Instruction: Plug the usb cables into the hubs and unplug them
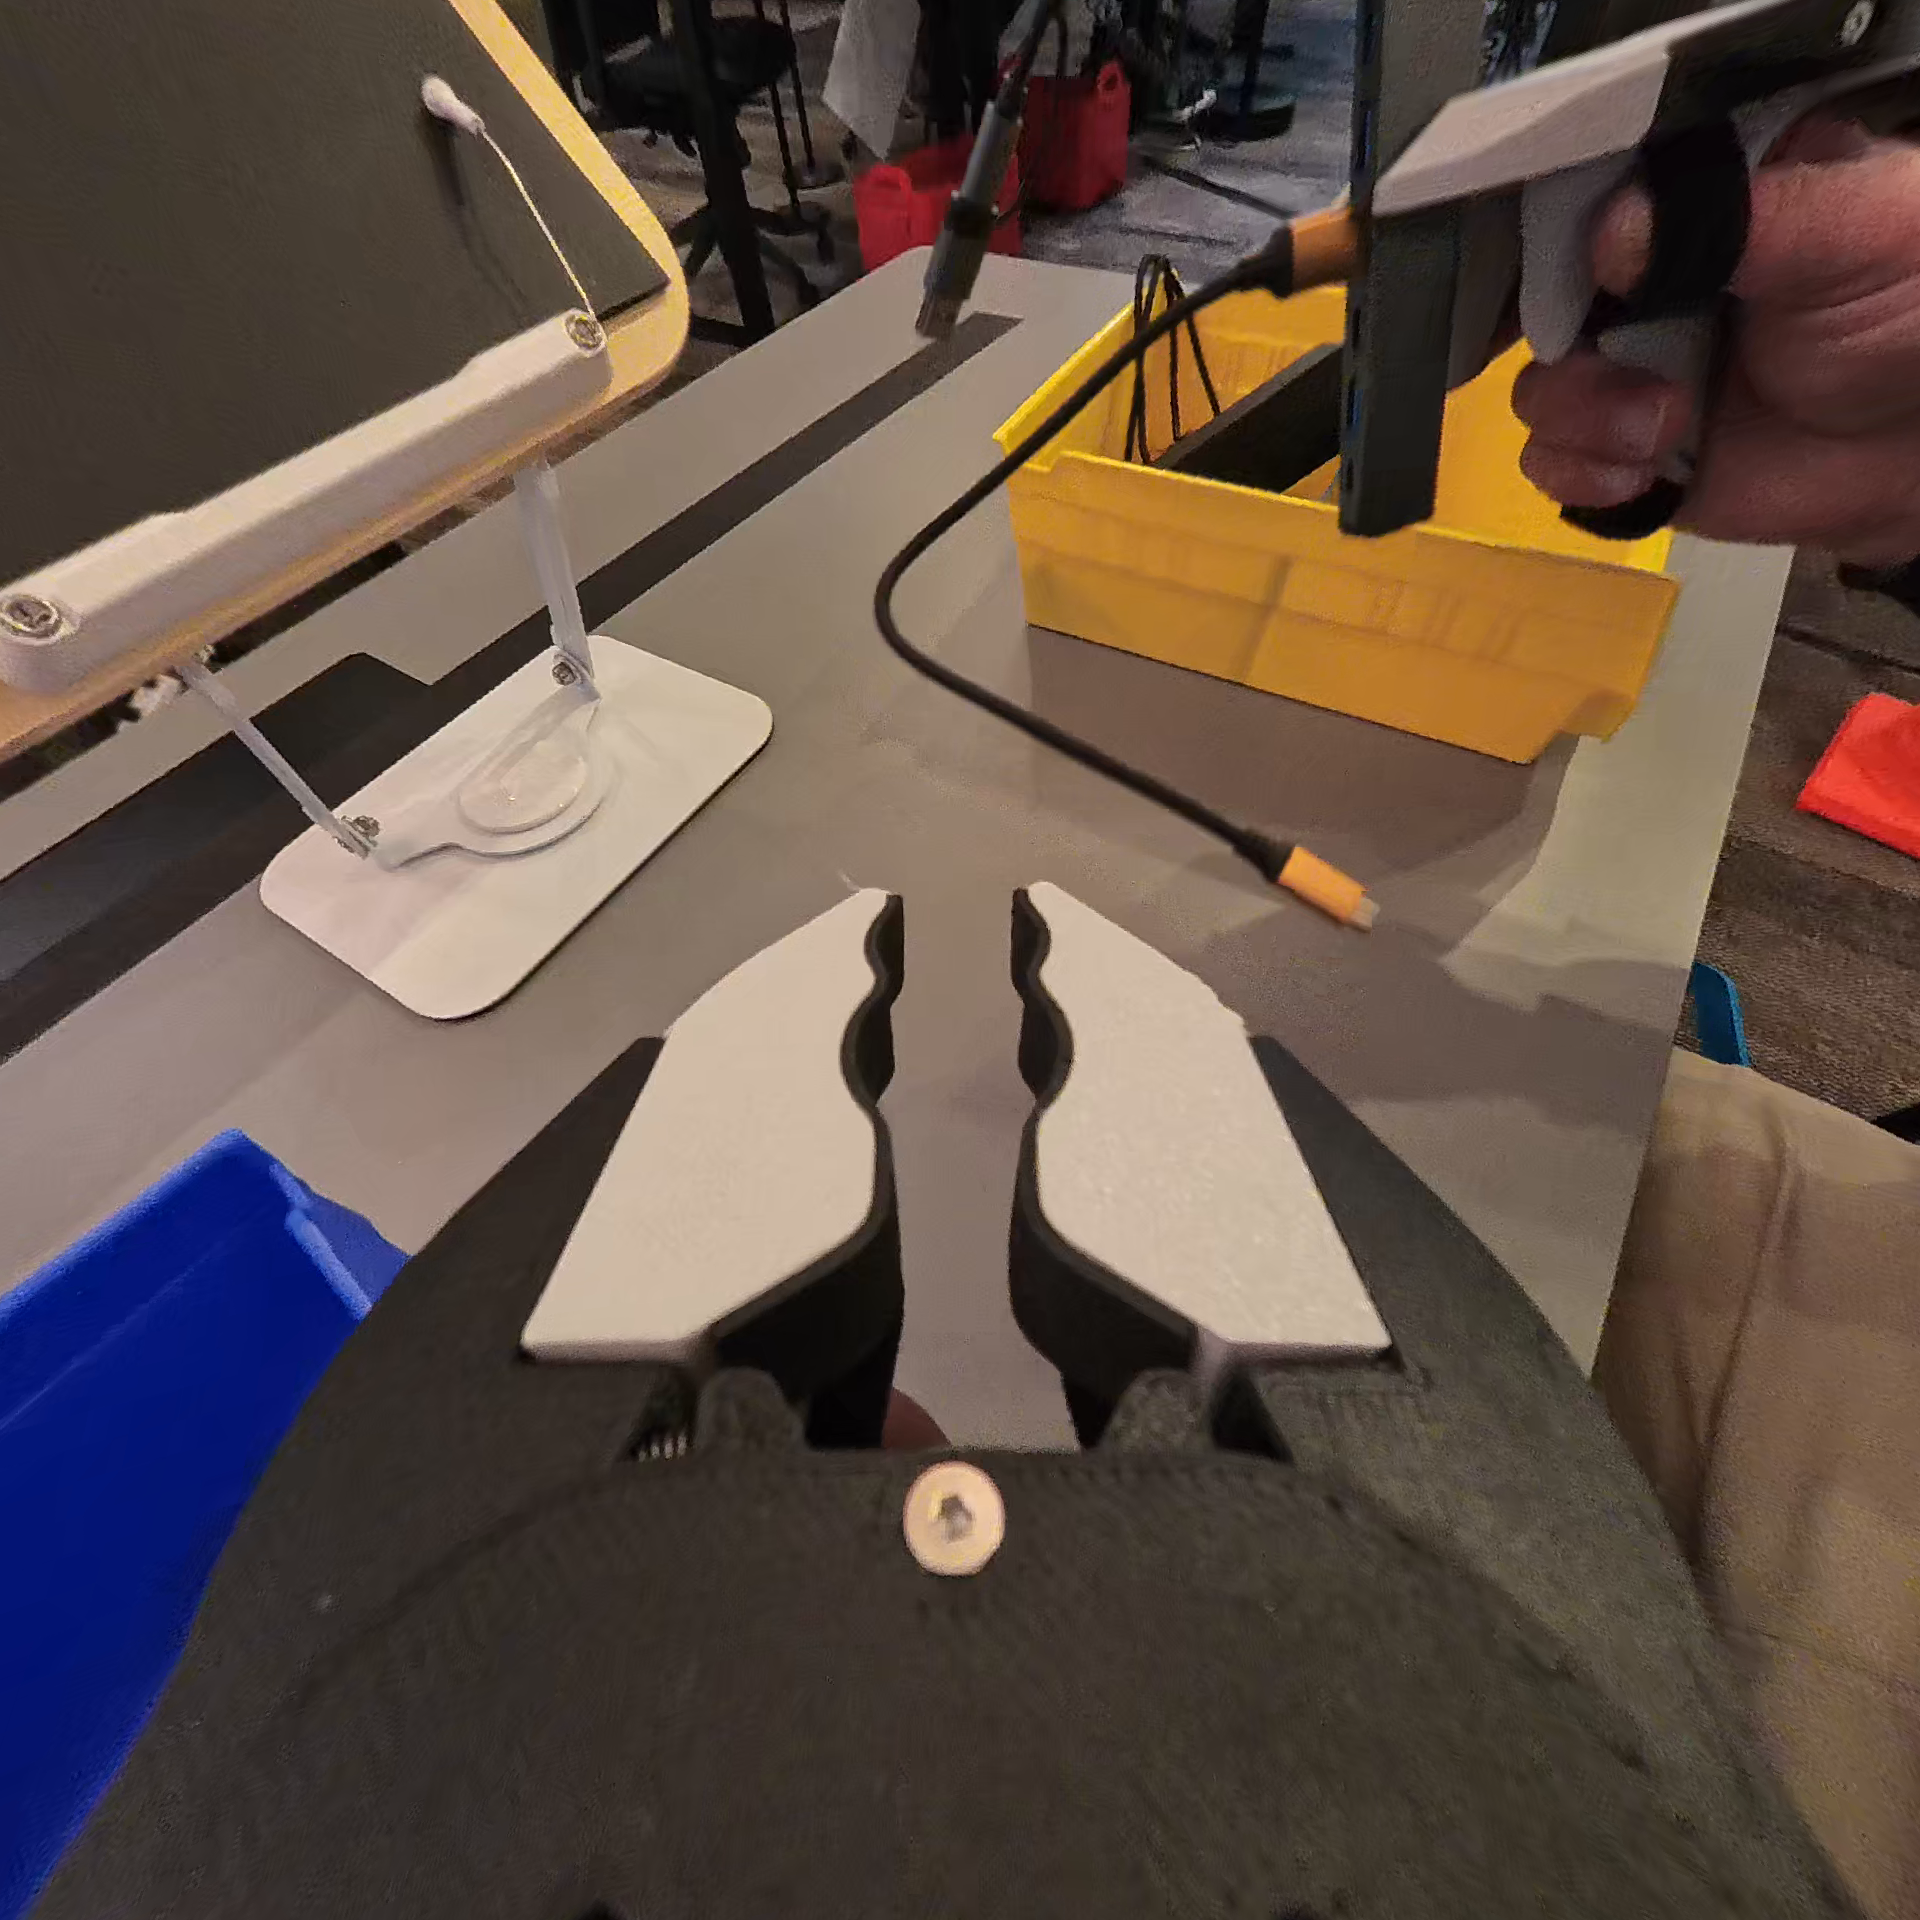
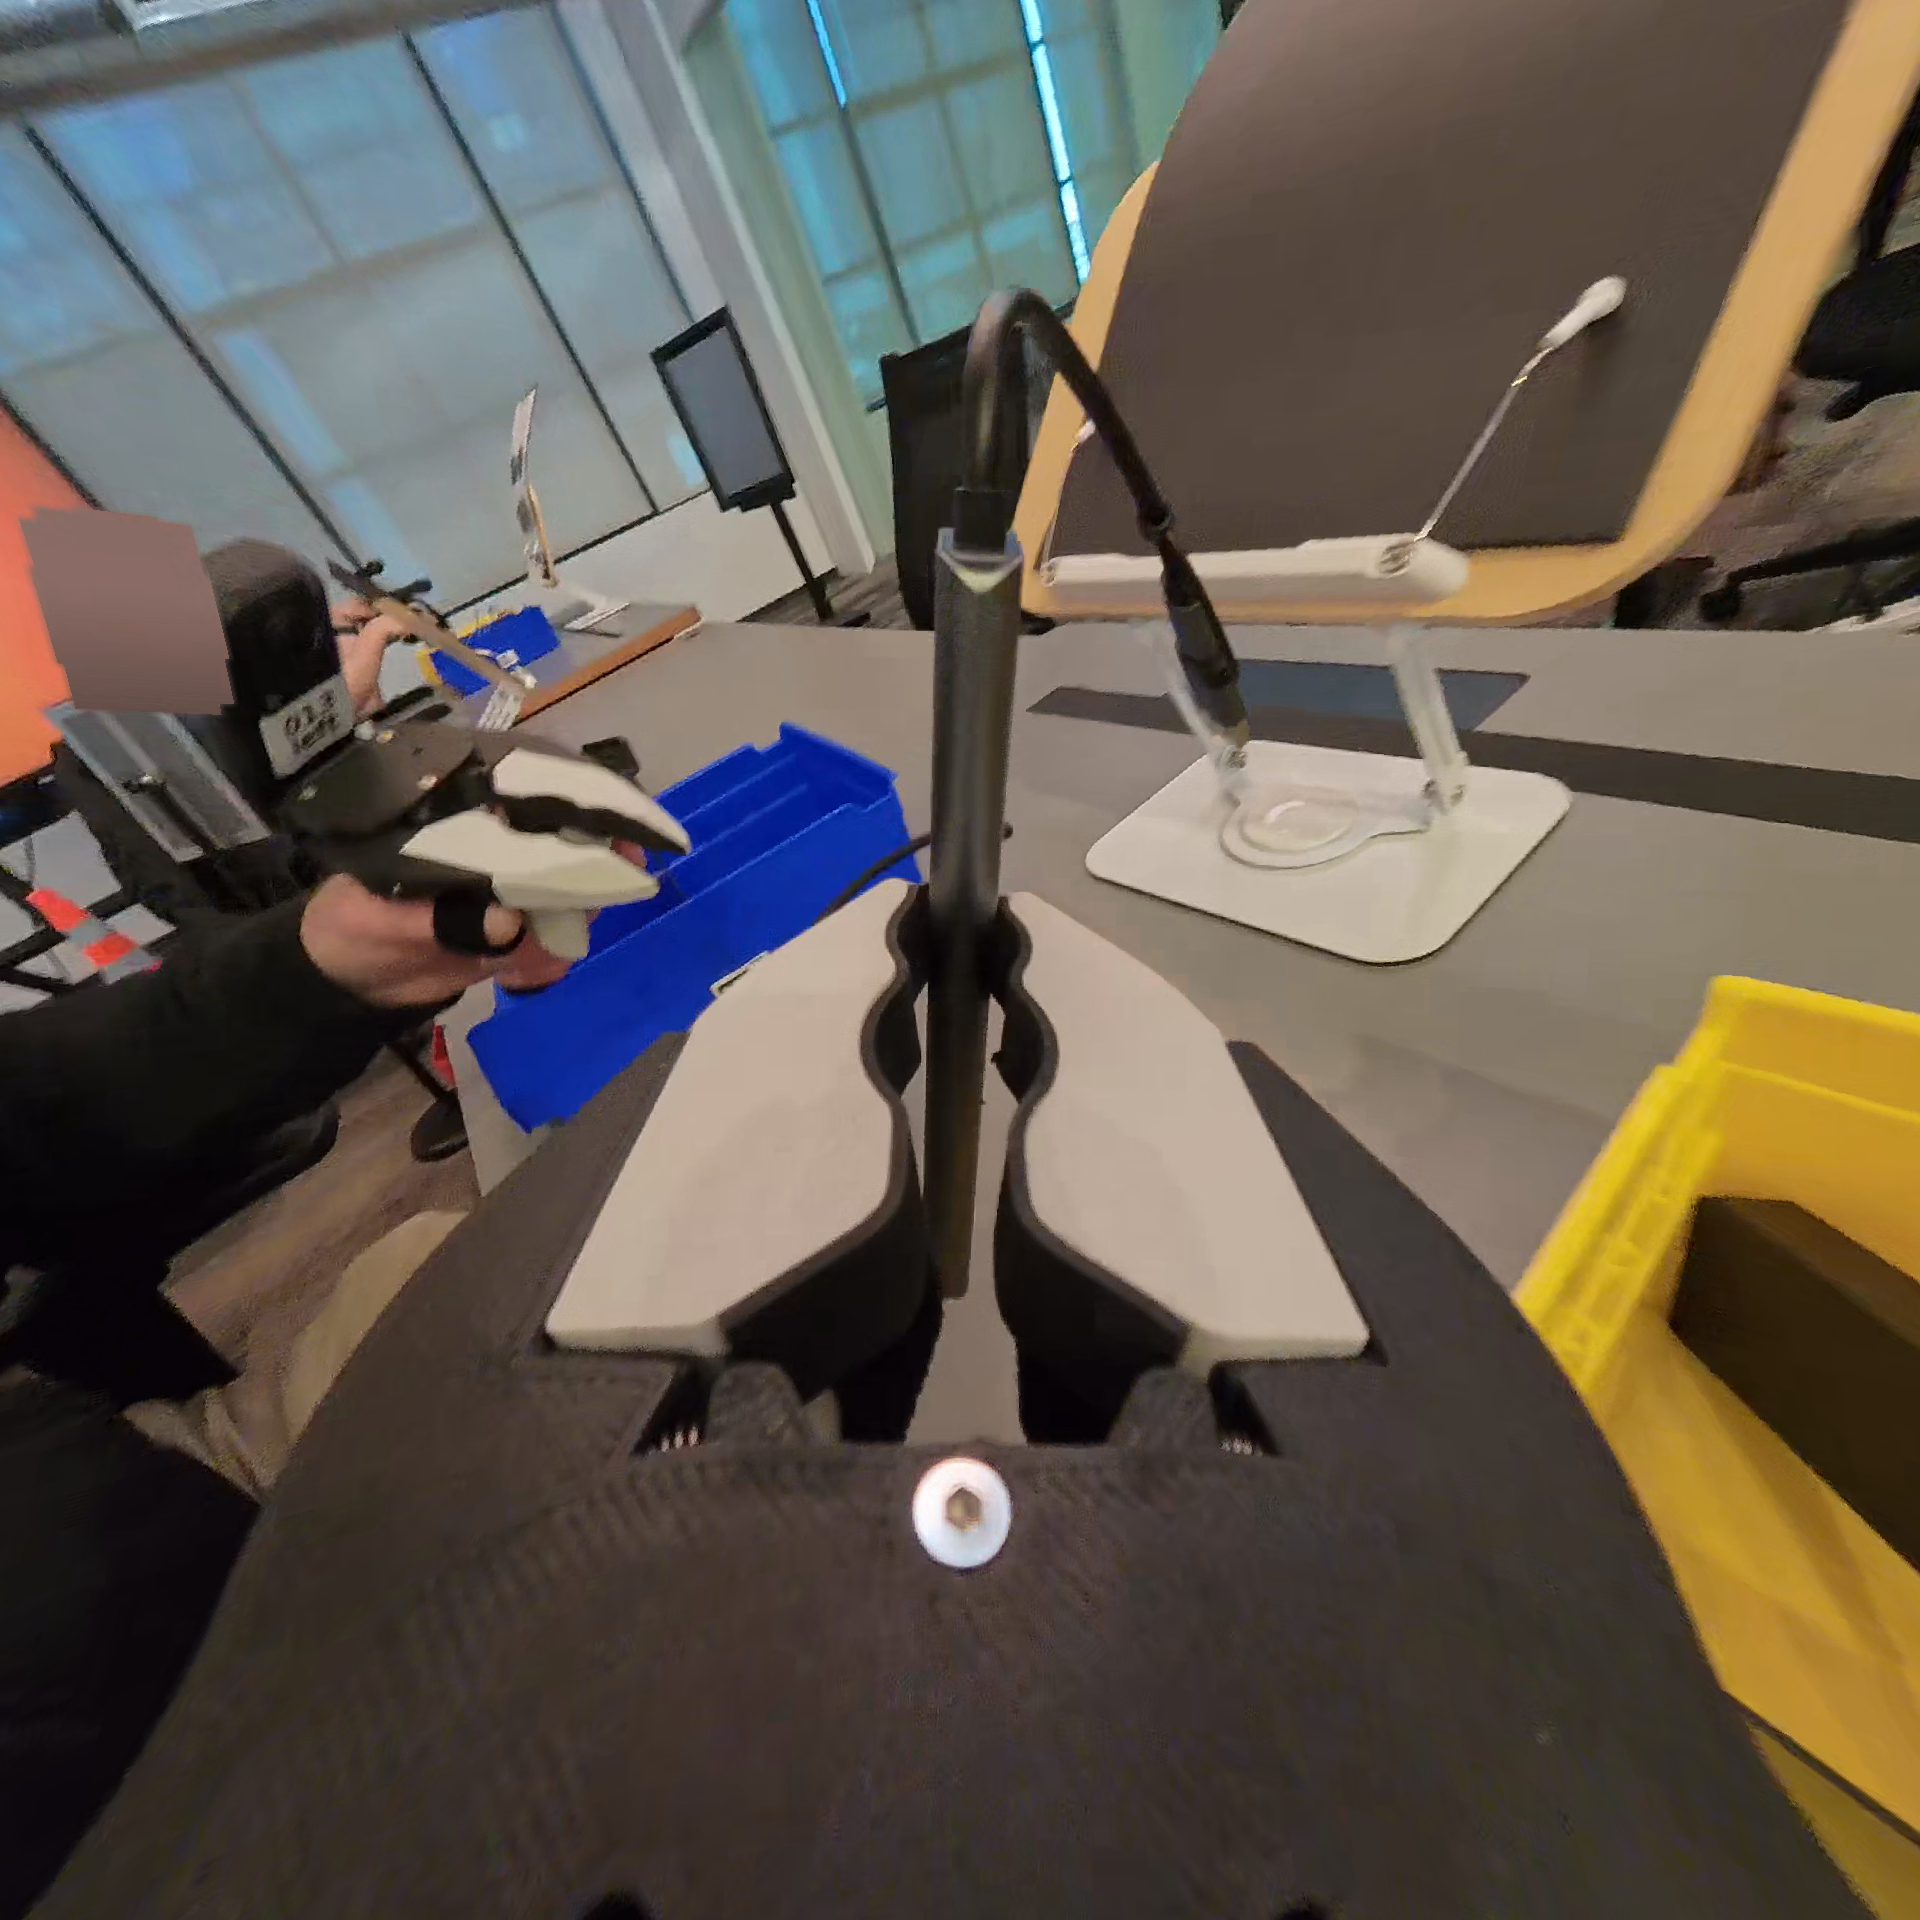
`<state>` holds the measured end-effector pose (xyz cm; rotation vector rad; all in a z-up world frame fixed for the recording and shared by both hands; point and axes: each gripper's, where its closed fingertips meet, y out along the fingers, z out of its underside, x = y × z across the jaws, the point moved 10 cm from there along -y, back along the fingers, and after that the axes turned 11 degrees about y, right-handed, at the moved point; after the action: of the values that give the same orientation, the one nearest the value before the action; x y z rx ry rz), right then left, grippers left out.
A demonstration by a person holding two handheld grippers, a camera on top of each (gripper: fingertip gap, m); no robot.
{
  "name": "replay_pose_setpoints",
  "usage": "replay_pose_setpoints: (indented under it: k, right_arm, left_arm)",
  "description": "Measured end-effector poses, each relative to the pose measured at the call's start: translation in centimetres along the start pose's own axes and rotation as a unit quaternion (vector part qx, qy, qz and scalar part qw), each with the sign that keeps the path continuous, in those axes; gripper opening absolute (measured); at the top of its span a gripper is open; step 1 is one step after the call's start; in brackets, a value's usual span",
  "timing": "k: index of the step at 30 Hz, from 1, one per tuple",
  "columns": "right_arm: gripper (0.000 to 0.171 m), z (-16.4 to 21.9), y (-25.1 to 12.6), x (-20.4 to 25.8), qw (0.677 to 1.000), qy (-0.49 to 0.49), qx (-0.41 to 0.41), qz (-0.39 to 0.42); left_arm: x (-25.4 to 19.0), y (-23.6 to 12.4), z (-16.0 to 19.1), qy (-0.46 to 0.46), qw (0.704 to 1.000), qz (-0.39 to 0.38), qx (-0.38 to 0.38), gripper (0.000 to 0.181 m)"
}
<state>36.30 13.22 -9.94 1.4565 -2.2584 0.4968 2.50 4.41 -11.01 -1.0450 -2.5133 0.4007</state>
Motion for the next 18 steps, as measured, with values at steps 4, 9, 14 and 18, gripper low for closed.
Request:
replay_pose_setpoints:
  k: [4,9,14,18]
  right_arm:
    - [0.010,-0.6,-1.0,-0.6,1.000,0.010,-0.004,0.026]
    - [0.010,-0.6,-1.2,-1.3,0.999,0.038,0.013,0.020]
    - [0.010,0.4,-0.2,-1.2,0.997,0.053,0.052,-0.005]
    - [0.010,1.1,1.5,0.0,0.993,0.069,0.086,-0.040]
  left_arm:
    - [-1.5,0.0,1.0,0.008,1.000,-0.006,0.003,0.021]
    - [-2.9,1.0,1.5,0.017,1.000,0.009,0.007,0.023]
    - [-4.0,2.7,1.3,0.009,1.000,0.021,0.004,0.032]
    - [-5.2,4.2,0.1,0.024,1.000,0.011,-0.008,0.044]
